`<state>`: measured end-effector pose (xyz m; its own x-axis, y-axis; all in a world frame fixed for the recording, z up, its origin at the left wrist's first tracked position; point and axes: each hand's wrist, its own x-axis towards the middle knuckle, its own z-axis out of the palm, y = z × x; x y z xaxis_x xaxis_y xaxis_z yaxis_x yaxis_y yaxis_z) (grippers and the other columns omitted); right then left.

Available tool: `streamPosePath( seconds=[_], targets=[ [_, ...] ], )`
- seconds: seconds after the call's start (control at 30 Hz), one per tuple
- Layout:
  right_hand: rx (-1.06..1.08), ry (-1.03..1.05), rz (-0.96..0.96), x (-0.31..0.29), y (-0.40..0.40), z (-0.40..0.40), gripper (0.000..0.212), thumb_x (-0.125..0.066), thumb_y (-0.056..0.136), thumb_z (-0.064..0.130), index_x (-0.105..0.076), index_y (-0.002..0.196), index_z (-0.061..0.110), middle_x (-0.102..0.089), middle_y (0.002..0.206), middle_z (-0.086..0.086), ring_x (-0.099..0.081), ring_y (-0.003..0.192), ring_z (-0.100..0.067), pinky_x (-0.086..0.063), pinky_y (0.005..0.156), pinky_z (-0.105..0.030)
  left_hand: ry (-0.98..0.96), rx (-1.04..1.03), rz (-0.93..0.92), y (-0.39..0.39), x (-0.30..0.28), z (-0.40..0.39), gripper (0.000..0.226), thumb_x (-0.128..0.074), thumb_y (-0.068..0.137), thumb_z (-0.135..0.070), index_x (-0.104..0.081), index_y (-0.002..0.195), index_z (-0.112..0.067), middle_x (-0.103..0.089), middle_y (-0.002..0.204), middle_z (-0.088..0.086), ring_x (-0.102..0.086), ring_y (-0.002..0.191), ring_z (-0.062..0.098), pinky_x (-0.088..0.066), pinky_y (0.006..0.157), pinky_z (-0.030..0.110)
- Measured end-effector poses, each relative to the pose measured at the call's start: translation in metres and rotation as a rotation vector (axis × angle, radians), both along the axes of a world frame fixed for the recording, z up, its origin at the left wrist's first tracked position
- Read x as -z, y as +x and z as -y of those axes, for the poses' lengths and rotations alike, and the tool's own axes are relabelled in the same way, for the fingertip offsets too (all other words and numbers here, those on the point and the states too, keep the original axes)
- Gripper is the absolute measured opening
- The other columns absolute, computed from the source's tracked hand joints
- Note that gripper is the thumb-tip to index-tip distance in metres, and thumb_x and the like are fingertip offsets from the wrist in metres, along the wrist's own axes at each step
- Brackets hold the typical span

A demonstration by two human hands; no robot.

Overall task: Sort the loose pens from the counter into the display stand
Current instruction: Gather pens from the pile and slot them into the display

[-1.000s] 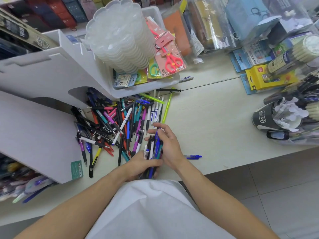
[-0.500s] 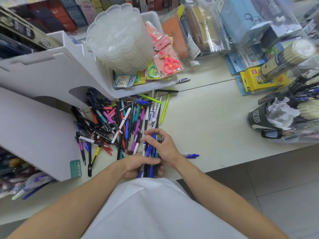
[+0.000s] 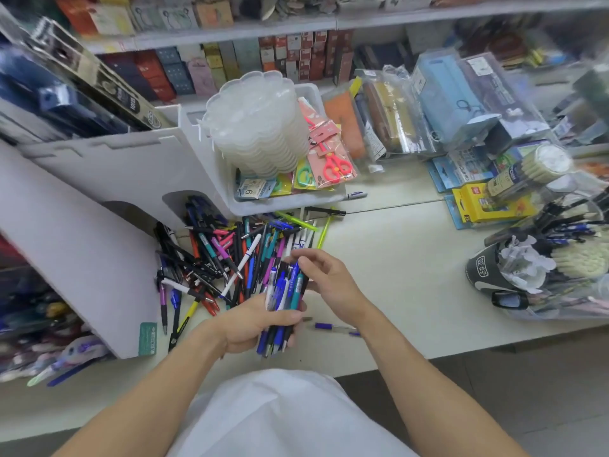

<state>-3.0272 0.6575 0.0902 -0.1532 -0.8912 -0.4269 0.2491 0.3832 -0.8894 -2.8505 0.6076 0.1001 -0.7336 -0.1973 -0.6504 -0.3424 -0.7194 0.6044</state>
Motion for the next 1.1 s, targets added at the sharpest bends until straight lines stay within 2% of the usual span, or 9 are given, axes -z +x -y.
streamPosePath(
  seconds=[0.07,0.2,0.37,0.57,0.7,0.83,0.93,1.0,1.1],
  targets=[
    [-0.118,-0.039,-0.106,-0.019,-0.007,0.006,0.022,-0.067,0.098,0.021,-0.067,0.12,0.019,-0.072,0.117,0.001,-0.069,0.108,-0.027,-0.058,0.09,-0.05,-0.004,-0.079,-0.021,0.004,-0.013,-0.001,0.037,-0.07,0.082,-0.011,-0.054,0.113,0.0,-0.059,0.083,0.016,-0.059,0.065,0.027,-0.054,0.06,0.035],
    [-0.282,-0.092,-0.29,-0.058,0.0,0.017,0.037,-0.082,0.085,0.024,-0.07,0.12,0.029,-0.066,0.122,0.012,-0.064,0.104,-0.009,-0.057,0.08,-0.027,-0.059,-0.184,-0.118,0.018,-0.038,-0.008,0.039,-0.067,0.072,-0.009,-0.052,0.108,-0.003,-0.054,0.084,0.014,-0.053,0.06,0.025,-0.049,0.058,0.034],
    [-0.385,-0.275,-0.466,-0.094,0.022,0.032,0.022,-0.081,0.086,0.028,-0.077,0.108,0.03,-0.067,0.112,0.009,-0.066,0.105,-0.01,-0.057,0.089,-0.032,-0.081,-0.273,-0.259,0.05,-0.066,-0.015,0.037,-0.065,0.076,-0.007,-0.05,0.109,-0.002,-0.053,0.088,0.015,-0.051,0.058,0.023,-0.047,0.054,0.032],
    [-0.609,-0.317,-0.335,-0.126,0.038,0.052,0.016,-0.076,0.091,0.016,-0.079,0.103,0.025,-0.075,0.102,0.005,-0.072,0.101,-0.021,-0.058,0.093,-0.047,-0.051,-0.311,-0.413,0.09,-0.082,-0.034,0.017,-0.063,0.086,-0.011,-0.058,0.1,-0.003,-0.061,0.078,0.006,-0.054,0.055,0.016,-0.044,0.051,0.026],
    [-0.743,-0.368,-0.32,-0.142,0.063,0.065,0.015,-0.075,0.091,0.017,-0.08,0.105,0.02,-0.076,0.099,-0.001,-0.072,0.099,-0.027,-0.058,0.092,-0.044,-0.064,-0.338,-0.468,0.115,-0.089,-0.043,0.021,-0.06,0.089,-0.007,-0.054,0.107,0.0,-0.056,0.08,0.007,-0.055,0.054,0.014,-0.046,0.05,0.023],
    [-0.531,-0.404,-0.262,-0.159,0.09,0.072,0.012,-0.069,0.089,0.02,-0.078,0.096,0.017,-0.077,0.086,0.005,-0.07,0.082,-0.01,-0.055,0.079,-0.022,-0.082,-0.332,-0.47,0.14,-0.096,-0.038,0.056,-0.065,0.083,-0.005,-0.037,0.127,0.017,-0.05,0.082,0.012,-0.052,0.052,0.016,-0.046,0.049,0.025],
    [-0.416,-0.421,-0.242,-0.165,0.102,0.076,0.012,-0.069,0.086,0.029,-0.078,0.089,0.021,-0.075,0.087,-0.002,-0.07,0.077,-0.017,-0.057,0.077,-0.025,-0.101,-0.326,-0.46,0.16,-0.099,-0.033,0.072,-0.076,0.077,-0.012,-0.036,0.129,0.018,-0.049,0.079,0.013,-0.05,0.05,0.017,-0.044,0.046,0.023],
    [-0.328,-0.426,-0.193,-0.167,0.11,0.078,0.014,-0.073,0.082,0.038,-0.079,0.085,0.025,-0.074,0.086,-0.004,-0.072,0.078,-0.02,-0.06,0.076,-0.028,-0.135,-0.31,-0.436,0.175,-0.102,-0.027,0.071,-0.077,0.076,-0.013,-0.038,0.125,0.019,-0.05,0.077,0.012,-0.049,0.05,0.018,-0.044,0.046,0.024],
    [-0.174,-0.42,-0.186,-0.173,0.121,0.08,0.037,-0.08,0.075,0.056,-0.078,0.09,0.022,-0.073,0.088,-0.007,-0.07,0.075,-0.022,-0.059,0.07,-0.027,-0.203,-0.29,-0.353,0.205,-0.106,-0.017,0.047,-0.073,0.078,-0.011,-0.05,0.116,0.007,-0.047,0.078,0.018,-0.048,0.05,0.022,-0.043,0.046,0.026]
  ],
)
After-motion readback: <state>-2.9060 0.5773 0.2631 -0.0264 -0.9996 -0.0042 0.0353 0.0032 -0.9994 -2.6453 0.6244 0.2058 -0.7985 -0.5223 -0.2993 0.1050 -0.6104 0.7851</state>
